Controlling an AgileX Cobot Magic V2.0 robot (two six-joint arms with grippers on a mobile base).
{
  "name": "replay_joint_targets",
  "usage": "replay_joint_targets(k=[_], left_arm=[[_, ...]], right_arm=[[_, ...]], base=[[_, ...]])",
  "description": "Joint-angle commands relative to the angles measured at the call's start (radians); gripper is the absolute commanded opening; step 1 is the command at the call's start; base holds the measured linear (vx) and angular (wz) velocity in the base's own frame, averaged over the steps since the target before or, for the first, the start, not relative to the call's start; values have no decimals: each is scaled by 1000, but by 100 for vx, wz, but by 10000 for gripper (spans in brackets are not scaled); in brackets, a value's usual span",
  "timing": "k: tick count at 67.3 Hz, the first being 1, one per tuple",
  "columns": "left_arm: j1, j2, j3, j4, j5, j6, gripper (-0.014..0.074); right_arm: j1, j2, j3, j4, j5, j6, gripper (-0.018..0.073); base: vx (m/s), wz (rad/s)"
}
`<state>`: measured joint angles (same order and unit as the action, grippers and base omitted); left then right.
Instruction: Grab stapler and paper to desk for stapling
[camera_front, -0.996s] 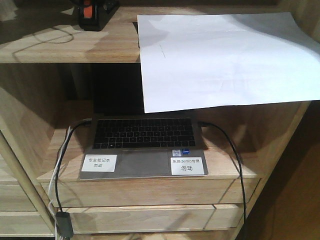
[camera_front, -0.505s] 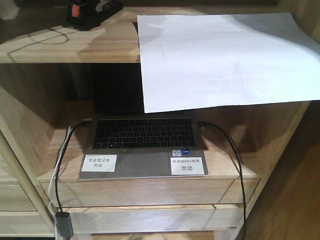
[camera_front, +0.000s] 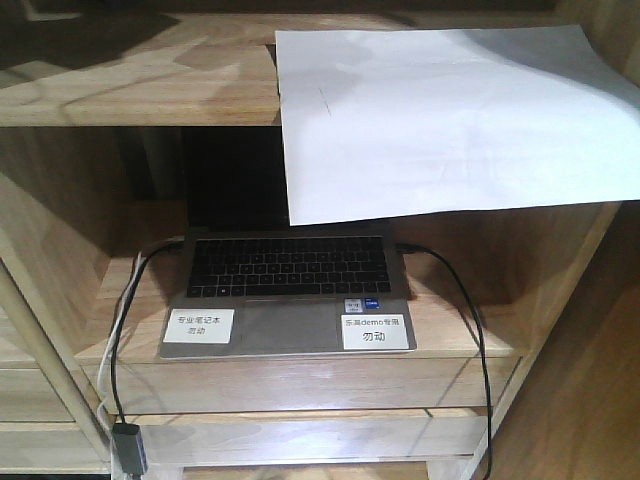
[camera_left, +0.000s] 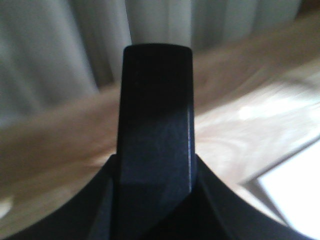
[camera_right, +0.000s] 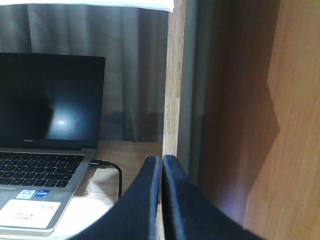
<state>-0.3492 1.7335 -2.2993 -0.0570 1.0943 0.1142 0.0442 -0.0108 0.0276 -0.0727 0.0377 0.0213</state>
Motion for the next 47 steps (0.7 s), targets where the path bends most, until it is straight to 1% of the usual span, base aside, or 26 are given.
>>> replay_joint_targets(k=[1,6,11,22,28,35,47], left_arm=[[-3,-105,17,-1,-105,22,-7],[-3,-160,94,-2,-130,39,-7],[-3,-229,192,-4,-186,39,-7],[-3,-410,483,-5,-328,39,-7],[-3,-500,626,-15,-380,43,-6],[-3,-612,766,-20,-409,48,-7],[-3,-780,940,-21,-406,47,-7]], right_arm=[[-4,-14,4,-5,-73,-1,-9],[-4,-14,4,-5,-74,-1,-9],[-4,-14,4,-5,-74,-1,-9],[-4,-14,4,-5,-74,-1,-9],[-4,-14,4,-5,-74,-1,-9],[-4,-14,4,-5,-73,-1,-9],[-4,-14,4,-5,-73,-1,-9]], base=[[0,0],[0,0],[0,0],[0,0],[0,0],[0,0],[0,0]])
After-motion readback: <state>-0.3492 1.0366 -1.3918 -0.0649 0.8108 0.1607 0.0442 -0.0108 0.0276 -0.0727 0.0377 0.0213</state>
